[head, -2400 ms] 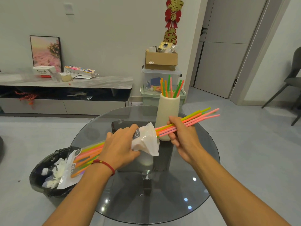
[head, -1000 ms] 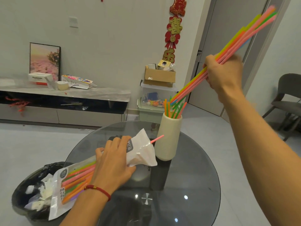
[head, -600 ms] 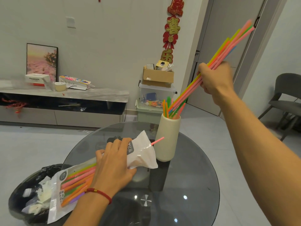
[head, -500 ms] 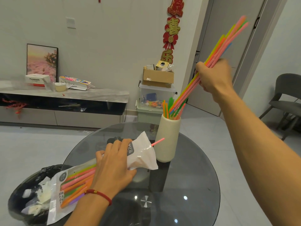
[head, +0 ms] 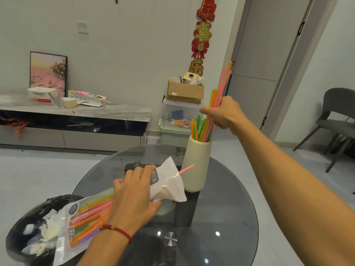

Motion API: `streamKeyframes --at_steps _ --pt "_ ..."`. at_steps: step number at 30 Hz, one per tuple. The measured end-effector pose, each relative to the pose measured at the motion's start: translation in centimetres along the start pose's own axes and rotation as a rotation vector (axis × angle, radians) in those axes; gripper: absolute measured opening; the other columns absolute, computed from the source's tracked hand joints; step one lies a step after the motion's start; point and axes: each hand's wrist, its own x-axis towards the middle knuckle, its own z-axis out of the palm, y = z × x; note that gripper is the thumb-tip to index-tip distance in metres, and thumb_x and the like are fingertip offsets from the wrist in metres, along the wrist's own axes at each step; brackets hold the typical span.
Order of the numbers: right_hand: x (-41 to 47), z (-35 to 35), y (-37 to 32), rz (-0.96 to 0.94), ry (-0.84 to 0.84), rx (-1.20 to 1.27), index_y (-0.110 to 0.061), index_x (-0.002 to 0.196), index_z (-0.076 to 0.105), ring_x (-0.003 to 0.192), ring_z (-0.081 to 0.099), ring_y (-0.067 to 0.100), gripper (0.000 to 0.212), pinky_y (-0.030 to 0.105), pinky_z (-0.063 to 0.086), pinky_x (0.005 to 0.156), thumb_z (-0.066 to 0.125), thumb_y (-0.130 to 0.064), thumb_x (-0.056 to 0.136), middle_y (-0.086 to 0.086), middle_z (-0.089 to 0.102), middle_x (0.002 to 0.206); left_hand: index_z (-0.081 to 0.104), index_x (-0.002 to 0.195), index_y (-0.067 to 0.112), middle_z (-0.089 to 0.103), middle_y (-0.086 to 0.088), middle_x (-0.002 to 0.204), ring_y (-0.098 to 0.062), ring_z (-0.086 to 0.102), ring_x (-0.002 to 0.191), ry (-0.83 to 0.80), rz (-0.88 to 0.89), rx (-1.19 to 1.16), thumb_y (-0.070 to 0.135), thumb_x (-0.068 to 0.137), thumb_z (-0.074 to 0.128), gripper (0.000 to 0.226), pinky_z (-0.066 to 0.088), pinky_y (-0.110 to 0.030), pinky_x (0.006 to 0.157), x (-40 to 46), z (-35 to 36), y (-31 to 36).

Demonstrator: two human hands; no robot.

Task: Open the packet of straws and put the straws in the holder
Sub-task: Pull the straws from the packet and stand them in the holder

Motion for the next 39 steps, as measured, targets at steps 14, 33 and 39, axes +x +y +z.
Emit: streamKeyframes --at_steps 14,33,39 --pt "-1.6 1.3 1.2 -0.323 0.219 -0.327 -0.025 0.141 0.049 0.085 0.068 0.022 0.043 0.053 0.063 0.080 0.061 -0.039 0.101 -0.001 0.064 0.097 0.034 0.129 0.036 0.048 0.010 0.110 -0.017 0.044 0.102 -0.002 -0.009 0.002 0.040 0.068 0.070 0.071 0.033 -0.038 0.086 -0.1 0.1 0.1" --pt "-4.1 1.0 2.5 -0.569 0.085 -0.428 -0.019 0.153 0.047 0.151 0.035 0.021 0.049 0.048 0.030 0.119 0.048 -0.033 0.106 0.000 0.033 0.168 0.037 0.128 0.034 0.052 0.006 0.110 -0.019 0.046 0.101 0.020 0.017 0.022 0.040 0.067 0.074 0.072 0.034 -0.040 0.084 -0.1 0.5 0.4" --pt "-3.8 0.4 0.7 -0.576 0.144 -0.338 -0.022 0.161 0.031 0.153 0.032 0.027 0.060 0.050 0.032 0.119 0.047 -0.020 0.104 0.004 0.026 0.171 0.037 0.128 0.035 0.051 0.007 0.109 -0.019 0.046 0.101 0.022 0.011 0.036 0.040 0.065 0.074 0.073 0.034 -0.041 0.085 -0.1 0.6 0.5"
